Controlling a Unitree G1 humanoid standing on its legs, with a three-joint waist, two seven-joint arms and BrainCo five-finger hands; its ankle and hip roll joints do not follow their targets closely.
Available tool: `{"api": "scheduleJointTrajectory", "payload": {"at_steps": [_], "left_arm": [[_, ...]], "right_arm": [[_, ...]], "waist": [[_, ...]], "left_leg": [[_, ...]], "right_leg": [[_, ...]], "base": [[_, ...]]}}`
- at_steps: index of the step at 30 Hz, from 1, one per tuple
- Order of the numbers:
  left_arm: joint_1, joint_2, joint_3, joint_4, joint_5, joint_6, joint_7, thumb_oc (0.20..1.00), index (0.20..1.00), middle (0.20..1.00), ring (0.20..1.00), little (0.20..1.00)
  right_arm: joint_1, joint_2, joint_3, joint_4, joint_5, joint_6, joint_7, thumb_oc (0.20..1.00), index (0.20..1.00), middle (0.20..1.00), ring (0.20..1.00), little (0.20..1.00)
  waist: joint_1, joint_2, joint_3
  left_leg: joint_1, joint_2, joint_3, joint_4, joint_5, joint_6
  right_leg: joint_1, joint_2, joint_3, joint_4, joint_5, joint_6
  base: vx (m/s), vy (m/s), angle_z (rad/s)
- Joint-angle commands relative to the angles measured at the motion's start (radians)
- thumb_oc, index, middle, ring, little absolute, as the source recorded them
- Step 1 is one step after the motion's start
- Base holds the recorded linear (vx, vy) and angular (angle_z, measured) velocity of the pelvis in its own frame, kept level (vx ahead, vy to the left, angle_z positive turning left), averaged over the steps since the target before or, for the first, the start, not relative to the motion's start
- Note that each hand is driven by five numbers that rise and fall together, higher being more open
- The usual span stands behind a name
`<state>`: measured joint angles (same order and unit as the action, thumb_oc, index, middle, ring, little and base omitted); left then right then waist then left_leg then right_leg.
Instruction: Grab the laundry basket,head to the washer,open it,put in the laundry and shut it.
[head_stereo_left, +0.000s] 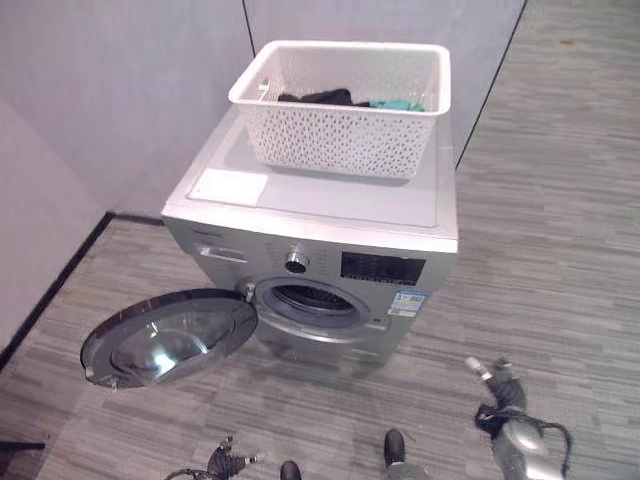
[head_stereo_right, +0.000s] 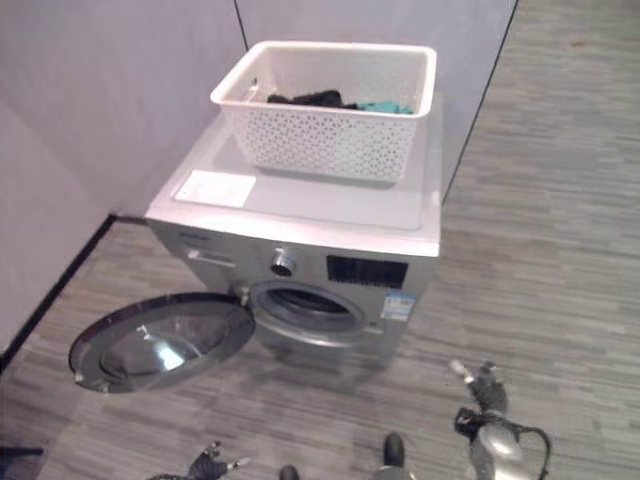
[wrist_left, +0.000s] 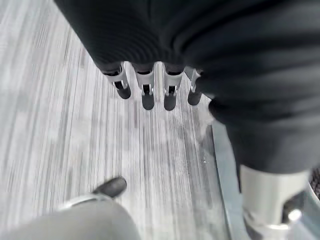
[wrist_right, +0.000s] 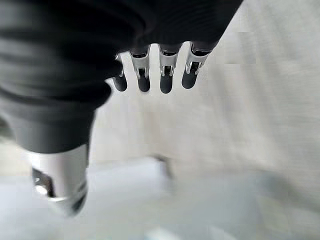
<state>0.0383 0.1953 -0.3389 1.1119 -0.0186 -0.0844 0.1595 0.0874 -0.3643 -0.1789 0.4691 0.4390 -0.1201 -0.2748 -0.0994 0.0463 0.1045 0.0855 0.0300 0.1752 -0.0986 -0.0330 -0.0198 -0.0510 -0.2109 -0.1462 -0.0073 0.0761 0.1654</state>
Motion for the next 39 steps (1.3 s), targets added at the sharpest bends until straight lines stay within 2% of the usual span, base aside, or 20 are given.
{"api": "scheduleJointTrajectory", "payload": {"at_steps": [1, 2, 3, 6, 8, 10, 11, 15, 17, 18, 19, 20, 21, 22, 24, 25, 26, 28, 33, 39], "left_arm": [[-0.045, -0.014, -0.017, 0.005, 0.082, -0.006, 0.003, 1.0, 1.0, 1.0, 1.0, 1.0], [-0.062, -0.005, -0.018, 0.009, 0.096, -0.005, 0.008, 1.0, 1.0, 1.0, 1.0, 1.0], [-0.074, 0.0, -0.021, 0.009, 0.094, -0.003, 0.013, 1.0, 1.0, 1.0, 1.0, 1.0], [-0.104, 0.005, -0.028, -0.018, 0.081, -0.005, 0.018, 1.0, 1.0, 1.0, 1.0, 1.0], [-0.128, 0.006, -0.036, -0.056, 0.076, -0.011, 0.02, 1.0, 1.0, 1.0, 1.0, 1.0], [-0.138, 0.008, -0.041, -0.069, 0.08, -0.012, 0.021, 1.0, 1.0, 1.0, 1.0, 1.0], [-0.164, 0.007, -0.048, -0.081, 0.091, -0.016, 0.028, 1.0, 1.0, 1.0, 1.0, 1.0], [-0.182, -0.009, -0.055, -0.062, 0.108, -0.018, 0.039, 1.0, 1.0, 1.0, 1.0, 1.0], [-0.211, -0.032, -0.075, -0.027, 0.115, -0.026, 0.055, 1.0, 1.0, 1.0, 1.0, 1.0], [-0.221, -0.033, -0.079, -0.039, 0.115, -0.022, 0.059, 1.0, 1.0, 1.0, 1.0, 1.0], [-0.222, -0.033, -0.073, -0.057, 0.106, -0.017, 0.065, 1.0, 1.0, 1.0, 1.0, 1.0], [-0.22, -0.03, -0.067, -0.057, 0.096, -0.016, 0.078, 1.0, 1.0, 1.0, 1.0, 1.0], [-0.224, -0.031, -0.061, -0.051, 0.094, -0.017, 0.086, 1.0, 1.0, 1.0, 1.0, 1.0], [-0.226, -0.033, -0.052, -0.043, 0.094, -0.016, 0.091, 1.0, 1.0, 1.0, 1.0, 1.0], [-0.217, -0.039, -0.047, -0.025, 0.085, -0.021, 0.093, 1.0, 1.0, 1.0, 1.0, 1.0], [-0.211, -0.044, -0.051, -0.02, 0.083, -0.021, 0.089, 1.0, 1.0, 1.0, 1.0, 1.0], [-0.212, -0.045, -0.059, -0.016, 0.087, -0.022, 0.091, 1.0, 1.0, 1.0, 1.0, 1.0], [-0.215, -0.048, -0.07, 0.003, 0.098, -0.022, 0.093, 1.0, 1.0, 1.0, 1.0, 1.0], [-0.197, -0.047, -0.064, 0.024, 0.113, -0.02, 0.079, 1.0, 1.0, 1.0, 1.0, 1.0], [-0.158, -0.028, -0.046, 0.071, 0.145, -0.021, 0.045, 1.0, 1.0, 1.0, 1.0, 1.0]], "right_arm": [[-0.051, -0.038, -0.053, -0.047, -0.024, -0.079, -0.069, 1.0, 1.0, 1.0, 1.0, 1.0], [-0.061, -0.058, -0.081, -0.104, -0.055, -0.094, -0.101, 1.0, 1.0, 1.0, 1.0, 1.0], [-0.085, -0.077, -0.094, -0.138, -0.071, -0.1, -0.123, 1.0, 1.0, 1.0, 1.0, 1.0], [-0.146, -0.123, -0.123, -0.186, -0.094, -0.111, -0.178, 1.0, 1.0, 1.0, 1.0, 1.0], [-0.178, -0.156, -0.158, -0.244, -0.144, -0.118, -0.234, 1.0, 1.0, 1.0, 1.0, 1.0], [-0.184, -0.165, -0.173, -0.267, -0.165, -0.12, -0.256, 1.0, 1.0, 1.0, 1.0, 1.0], [-0.209, -0.191, -0.198, -0.33, -0.202, -0.136, -0.297, 1.0, 1.0, 1.0, 1.0, 1.0], [-0.209, -0.225, -0.236, -0.452, -0.266, -0.138, -0.331, 1.0, 1.0, 1.0, 1.0, 1.0], [-0.216, -0.307, -0.309, -0.535, -0.329, -0.144, -0.374, 1.0, 1.0, 1.0, 1.0, 1.0], [-0.22, -0.331, -0.33, -0.574, -0.346, -0.152, -0.391, 1.0, 1.0, 1.0, 1.0, 1.0], [-0.227, -0.345, -0.356, -0.619, -0.362, -0.159, -0.405, 1.0, 1.0, 1.0, 1.0, 1.0], [-0.244, -0.347, -0.357, -0.643, -0.365, -0.18, -0.419, 1.0, 1.0, 1.0, 1.0, 1.0], [-0.256, -0.346, -0.355, -0.654, -0.365, -0.184, -0.429, 1.0, 1.0, 1.0, 1.0, 1.0], [-0.253, -0.345, -0.358, -0.666, -0.366, -0.184, -0.427, 1.0, 1.0, 1.0, 1.0, 1.0], [-0.252, -0.324, -0.335, -0.677, -0.357, -0.197, -0.423, 1.0, 1.0, 1.0, 1.0, 1.0], [-0.257, -0.313, -0.319, -0.684, -0.356, -0.199, -0.419, 1.0, 1.0, 1.0, 1.0, 1.0], [-0.258, -0.3, -0.314, -0.686, -0.359, -0.196, -0.417, 1.0, 1.0, 1.0, 1.0, 1.0], [-0.263, -0.274, -0.273, -0.697, -0.375, -0.172, -0.391, 1.0, 1.0, 1.0, 1.0, 1.0], [-0.284, -0.238, -0.224, -0.724, -0.342, -0.187, -0.338, 1.0, 1.0, 1.0, 1.0, 1.0], [-0.425, -0.384, -0.151, -0.757, -0.389, -0.165, -0.253, 1.0, 1.0, 1.0, 1.0, 1.0]], "waist": [[0.007, -0.046, 0.038], [-0.003, -0.04, 0.045], [-0.006, -0.043, 0.047], [-0.011, -0.041, 0.048], [-0.019, -0.042, 0.05], [-0.024, -0.042, 0.05], [-0.034, -0.051, 0.041], [-0.046, -0.059, 0.016], [-0.059, -0.051, 0.003], [-0.048, -0.067, 0.018], [-0.041, -0.083, 0.032], [-0.026, -0.089, 0.037], [-0.02, -0.108, 0.035], [-0.02, -0.121, 0.029], [-0.003, -0.132, 0.002], [0.007, -0.125, -0.008], [0.011, -0.121, -0.009], [0.017, -0.113, -0.018], [0.03, -0.093, -0.037], [0.054, -0.092, -0.062]], "left_leg": [[0.047, -0.029, -0.065, 0.08, -0.125, 0.055], [0.061, -0.03, -0.082, 0.084, -0.137, 0.067], [0.074, -0.035, -0.087, 0.082, -0.147, 0.069], [0.1, -0.039, -0.101, 0.07, -0.166, 0.062], [0.133, -0.038, -0.112, 0.062, -0.194, 0.048], [0.148, -0.036, -0.119, 0.061, -0.205, 0.043], [0.189, -0.034, -0.127, 0.057, -0.233, 0.03], [0.238, -0.018, -0.148, 0.049, -0.266, 0.014], [0.175, 0.047, -0.141, 0.251, -0.154, -0.065], [0.069, 0.069, -0.134, 0.437, -0.076, -0.084], [-0.029, 0.065, -0.156, 0.604, -0.038, -0.091], [-0.08, 0.054, -0.182, 0.696, -0.013, -0.097], [-0.129, 0.059, -0.197, 0.715, 0.0, -0.099], [-0.158, 0.087, -0.2, 0.681, -0.013, -0.093], [-0.156, 0.147, -0.208, 0.485, -0.054, -0.086], [-0.151, 0.175, -0.216, 0.34, -0.056, -0.085], [-0.154, 0.2, -0.207, 0.297, -0.03, -0.093], [-0.116, 0.206, -0.173, 0.235, -0.034, -0.099], [-0.029, 0.178, -0.12, 0.172, -0.055, -0.095], [0.048, 0.168, -0.067, 0.12, -0.048, -0.093]], "right_leg": [[-0.111, -0.033, 0.077, 0.309, -0.055, 0.032], [-0.146, -0.004, 0.091, 0.386, -0.061, 0.025], [-0.166, 0.001, 0.087, 0.384, -0.058, 0.021], [-0.202, 0.002, 0.062, 0.281, -0.046, 0.022], [-0.228, -0.012, 0.044, 0.139, 0.005, 0.04], [-0.233, -0.016, 0.04, 0.09, 0.024, 0.047], [-0.256, -0.016, 0.039, 0.03, 0.052, 0.061], [-0.227, 0.006, 0.049, 0.035, 0.071, 0.051], [-0.181, 0.058, 0.042, 0.067, 0.051, 0.008], [-0.137, 0.062, 0.044, 0.069, 0.021, -0.022], [-0.11, 0.069, 0.037, 0.06, 0.015, -0.054], [-0.08, 0.091, 0.046, 0.046, -0.004, -0.07], [-0.063, 0.088, 0.053, 0.03, -0.011, -0.079], [-0.047, 0.087, 0.058, 0.017, -0.021, -0.081], [-0.014, 0.08, 0.072, -0.001, -0.05, -0.063], [-0.003, 0.081, 0.081, -0.001, -0.071, -0.057], [0.0, 0.076, 0.08, 0.006, -0.078, -0.057], [0.006, 0.073, 0.079, 0.026, -0.084, -0.05], [0.035, 0.059, 0.1, 0.006, -0.068, -0.039], [0.043, 0.048, 0.127, -0.002, -0.064, -0.024]], "base": [[0.04, 0.122, 0.35], [0.07, 0.037, 0.19], [0.17, 0.008, 0.11], [0.16, -0.044, 0.05], [0.27, -0.079, 0.24], [0.26, -0.069, 0.25], [0.24, -0.06, 0.34], [0.34, -0.143, 0.47], [0.3, -0.289, 0.44], [0.09, -0.279, 0.52], [0.06, -0.256, 0.85], [0.03, -0.209, 0.82], [0.12, -0.141, 0.41], [0.17, -0.055, -0.33], [0.3, 0.034, -0.43], [0.27, 0.084, -0.09], [0.16, 0.075, -0.13], [0.16, 0.076, -0.39], [0.13, 0.09, -0.55], [0.06, 0.051, -0.13]]}}
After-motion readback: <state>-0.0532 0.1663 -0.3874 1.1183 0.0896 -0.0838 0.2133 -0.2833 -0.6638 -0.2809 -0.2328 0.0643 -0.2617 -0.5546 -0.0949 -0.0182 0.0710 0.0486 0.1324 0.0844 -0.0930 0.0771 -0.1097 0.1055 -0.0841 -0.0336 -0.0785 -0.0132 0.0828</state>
